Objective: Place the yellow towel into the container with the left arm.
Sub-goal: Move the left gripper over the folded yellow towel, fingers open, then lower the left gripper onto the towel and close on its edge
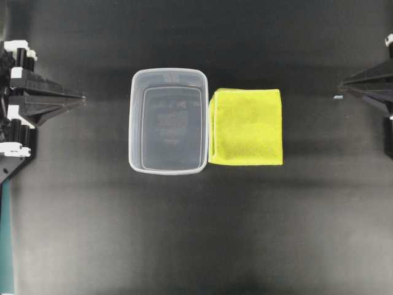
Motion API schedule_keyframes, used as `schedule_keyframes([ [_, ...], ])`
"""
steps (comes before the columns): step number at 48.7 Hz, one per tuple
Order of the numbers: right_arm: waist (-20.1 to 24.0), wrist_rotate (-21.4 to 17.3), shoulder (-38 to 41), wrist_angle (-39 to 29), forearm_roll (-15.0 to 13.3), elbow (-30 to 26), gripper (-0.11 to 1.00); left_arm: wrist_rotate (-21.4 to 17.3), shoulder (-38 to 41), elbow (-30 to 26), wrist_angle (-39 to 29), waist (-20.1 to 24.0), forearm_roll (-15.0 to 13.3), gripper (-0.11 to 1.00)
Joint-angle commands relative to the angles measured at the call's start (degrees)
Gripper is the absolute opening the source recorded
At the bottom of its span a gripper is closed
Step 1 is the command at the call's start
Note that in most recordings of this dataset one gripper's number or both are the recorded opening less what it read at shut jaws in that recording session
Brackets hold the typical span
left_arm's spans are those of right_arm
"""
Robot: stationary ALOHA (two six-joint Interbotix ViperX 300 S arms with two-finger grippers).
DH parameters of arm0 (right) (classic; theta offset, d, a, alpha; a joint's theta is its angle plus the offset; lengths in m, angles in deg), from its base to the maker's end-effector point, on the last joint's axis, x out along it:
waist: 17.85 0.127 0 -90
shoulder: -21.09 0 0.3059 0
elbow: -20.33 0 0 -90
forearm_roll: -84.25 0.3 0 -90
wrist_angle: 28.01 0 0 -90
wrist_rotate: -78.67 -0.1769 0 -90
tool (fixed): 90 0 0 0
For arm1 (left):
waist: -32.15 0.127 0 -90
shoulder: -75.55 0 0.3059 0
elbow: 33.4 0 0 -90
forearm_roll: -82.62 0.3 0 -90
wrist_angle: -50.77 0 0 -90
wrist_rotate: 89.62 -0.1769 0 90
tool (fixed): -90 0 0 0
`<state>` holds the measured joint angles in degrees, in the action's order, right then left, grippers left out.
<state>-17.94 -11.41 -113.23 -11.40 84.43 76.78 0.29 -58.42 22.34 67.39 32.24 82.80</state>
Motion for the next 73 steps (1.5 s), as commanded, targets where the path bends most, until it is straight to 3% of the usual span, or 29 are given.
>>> schedule_keyframes([
  [1,-0.8,-0.1,0.7,0.3,0.3,-0.4,0.01,1.7,4.3,-3.3,-0.6,1.1,2.1,0.06],
  [8,-2.2,-0.2,-0.4,-1.5,0.6,-0.2,0.01,2.1,12.5,-10.2,-4.4,1.7,2.1,0.00],
  [15,-3.6,-0.4,-1.8,-5.1,0.7,0.0,0.01,1.4,22.1,-20.0,-14.3,2.6,2.2,0.00],
  [22,-6.0,-0.4,-4.5,-11.0,0.7,-0.1,0.01,-0.6,29.8,-28.9,-22.6,3.0,2.1,0.00],
  [33,-7.0,-0.4,-9.1,-14.8,0.7,0.4,0.05,-3.7,42.6,-42.1,-33.2,3.7,2.2,0.01],
  [38,-6.9,-0.4,-10.8,-14.8,0.7,0.4,0.32,-4.6,47.6,-47.7,-38.2,4.3,2.2,0.16],
  [44,-7.0,-0.4,-11.8,-14.4,0.7,0.4,0.69,-5.4,54.4,-54.3,-43.9,4.6,2.2,0.52],
  [47,-7.0,-0.4,-12.0,-14.3,0.7,0.3,0.80,-5.5,57.7,-57.3,-46.4,4.6,2.3,0.69],
  [51,-7.0,-0.4,-12.0,-14.3,0.7,0.4,0.80,-5.7,62.3,-61.0,-49.7,4.4,2.2,0.87],
  [53,-6.9,-0.4,-12.0,-14.3,0.7,0.4,0.79,-5.8,64.4,-62.6,-50.8,4.3,2.2,0.90],
  [73,-7.0,-4.0,-13.1,-14.1,0.7,0.1,0.77,-8.0,82.6,-71.2,-52.4,2.6,2.2,0.91],
])
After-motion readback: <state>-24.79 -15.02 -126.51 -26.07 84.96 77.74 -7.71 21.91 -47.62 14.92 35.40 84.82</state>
